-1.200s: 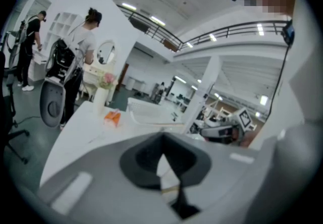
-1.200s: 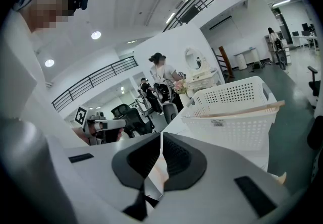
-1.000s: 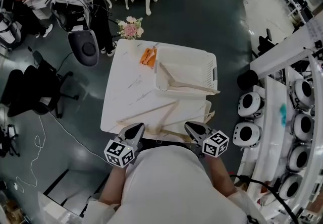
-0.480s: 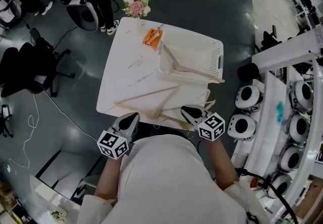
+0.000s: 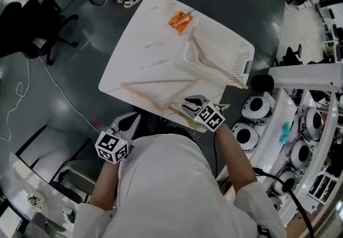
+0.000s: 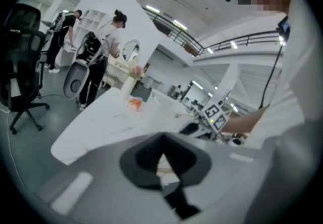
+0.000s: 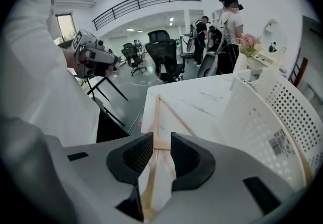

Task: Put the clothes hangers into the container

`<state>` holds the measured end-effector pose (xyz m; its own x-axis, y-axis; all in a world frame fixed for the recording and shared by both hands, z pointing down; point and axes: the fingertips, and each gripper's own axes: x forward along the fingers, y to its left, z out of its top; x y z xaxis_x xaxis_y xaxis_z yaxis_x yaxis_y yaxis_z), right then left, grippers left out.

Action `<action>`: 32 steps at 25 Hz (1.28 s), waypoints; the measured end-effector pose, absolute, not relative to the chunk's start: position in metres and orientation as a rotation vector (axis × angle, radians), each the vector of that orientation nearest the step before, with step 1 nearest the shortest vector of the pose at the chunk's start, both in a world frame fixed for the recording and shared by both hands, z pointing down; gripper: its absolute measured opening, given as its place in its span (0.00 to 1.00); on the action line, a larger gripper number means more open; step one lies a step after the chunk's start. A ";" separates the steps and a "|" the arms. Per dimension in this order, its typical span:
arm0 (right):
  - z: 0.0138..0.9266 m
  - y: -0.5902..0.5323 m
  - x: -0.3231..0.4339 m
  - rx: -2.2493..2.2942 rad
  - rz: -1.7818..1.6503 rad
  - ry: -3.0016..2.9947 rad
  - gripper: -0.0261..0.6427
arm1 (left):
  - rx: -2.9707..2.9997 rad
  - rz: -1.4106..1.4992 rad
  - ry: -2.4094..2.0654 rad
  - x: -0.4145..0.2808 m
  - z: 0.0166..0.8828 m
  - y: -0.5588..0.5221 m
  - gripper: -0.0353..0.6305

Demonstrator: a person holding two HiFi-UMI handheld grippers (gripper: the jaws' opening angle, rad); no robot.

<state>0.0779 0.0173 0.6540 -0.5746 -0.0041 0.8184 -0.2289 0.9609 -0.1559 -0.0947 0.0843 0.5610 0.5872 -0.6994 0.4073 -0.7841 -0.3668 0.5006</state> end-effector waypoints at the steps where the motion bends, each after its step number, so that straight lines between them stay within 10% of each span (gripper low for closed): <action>1: 0.660 0.016 0.076 0.145 0.292 -2.156 0.18 | 2.137 0.153 -1.178 -0.096 0.563 0.088 0.06; 32: 0.828 0.016 0.069 -0.587 -0.221 -1.618 0.25 | 1.714 0.066 -1.437 -0.162 0.613 0.171 0.06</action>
